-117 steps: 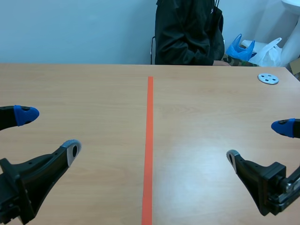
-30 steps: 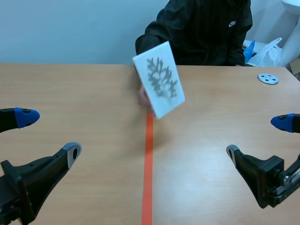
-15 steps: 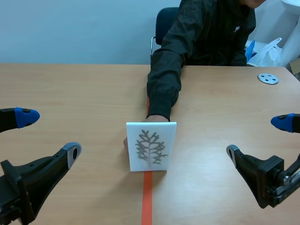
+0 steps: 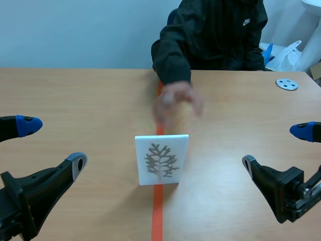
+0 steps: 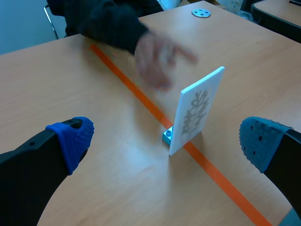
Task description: Sort the leaf by its shape. The table is split by an orange tape line. A compound leaf with several leaflets goes to the left side, a simple leaf with one blade goes to the right side. Return to the home posture when a red brick is placed on the table.
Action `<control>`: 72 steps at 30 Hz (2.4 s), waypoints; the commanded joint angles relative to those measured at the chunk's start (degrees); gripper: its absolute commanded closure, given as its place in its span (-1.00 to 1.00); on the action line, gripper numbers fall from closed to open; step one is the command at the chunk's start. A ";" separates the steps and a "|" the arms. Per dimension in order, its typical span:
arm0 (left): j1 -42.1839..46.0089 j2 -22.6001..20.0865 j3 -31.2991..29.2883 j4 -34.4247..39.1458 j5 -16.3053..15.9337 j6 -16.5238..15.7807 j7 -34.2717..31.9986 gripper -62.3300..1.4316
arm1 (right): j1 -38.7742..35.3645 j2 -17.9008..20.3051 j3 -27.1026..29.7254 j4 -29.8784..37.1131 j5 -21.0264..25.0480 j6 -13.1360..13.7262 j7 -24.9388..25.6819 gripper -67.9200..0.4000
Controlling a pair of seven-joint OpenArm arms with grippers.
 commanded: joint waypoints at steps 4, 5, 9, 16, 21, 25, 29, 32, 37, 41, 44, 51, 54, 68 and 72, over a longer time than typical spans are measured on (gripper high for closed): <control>-0.02 0.39 0.17 1.18 -0.35 -0.17 -0.98 -1.00 | 0.52 0.13 0.74 0.98 0.48 0.63 0.00 -1.00; -0.02 0.39 0.17 1.18 -0.35 -0.17 -0.98 -1.00 | 0.52 0.13 0.74 0.98 0.48 0.70 0.00 -1.00; -0.02 0.39 0.17 1.18 -0.35 -0.17 -0.98 -1.00 | 0.70 0.13 0.74 0.94 0.48 1.53 0.00 -1.00; -0.02 0.39 0.17 1.18 -0.35 -0.17 -0.98 -1.00 | 4.35 0.15 -1.51 0.61 0.46 3.56 -1.57 -1.00; -0.02 0.39 0.17 1.18 -0.35 -0.20 -0.98 -1.00 | 9.99 0.15 -6.60 -2.49 0.39 4.85 -2.99 -1.00; -0.02 0.39 0.17 1.18 -0.35 -0.31 -0.98 -1.00 | 15.93 0.13 -11.54 -7.15 -0.46 5.42 -2.97 -1.00; -0.02 0.42 0.17 1.18 -0.35 -0.31 -0.98 -1.00 | 21.88 0.09 -16.50 -11.78 -1.62 6.08 -2.91 -1.00; -0.02 0.42 0.17 1.18 -0.35 -0.33 -0.98 -1.00 | 26.84 -0.37 -20.70 -15.56 -3.39 6.19 -2.51 -1.00; -0.02 0.39 0.17 1.18 -0.33 -0.33 -0.96 -1.00 | 34.23 -2.56 -27.82 -22.93 -6.27 7.41 -2.32 -1.00; -0.02 0.39 0.17 1.18 -0.33 -0.33 -0.96 -1.00 | 38.84 -5.40 -32.52 -29.00 -8.28 7.85 -0.76 -1.00; -0.02 0.39 0.17 1.18 -0.33 -0.33 -0.96 -1.00 | 41.64 -8.02 -35.41 -32.50 -11.04 7.82 -0.39 -1.00; -0.02 0.39 0.17 1.18 -0.33 -0.33 -0.92 -1.00 | 43.85 -11.43 -39.69 -35.56 -13.11 7.87 0.02 -0.55; -0.02 0.39 0.17 1.18 -0.33 -0.33 -0.50 -1.00 | 43.82 -11.41 -40.13 -35.56 -13.14 7.87 0.04 -0.22; -0.02 0.39 0.17 1.18 -0.33 -0.33 -0.52 -1.00 | 43.82 -11.10 -39.95 -33.35 -13.07 8.24 0.70 0.40; 0.00 0.39 0.17 1.18 -0.33 -0.33 -0.50 -1.00 | 43.65 -11.08 -39.95 -31.82 -13.09 8.24 0.66 0.64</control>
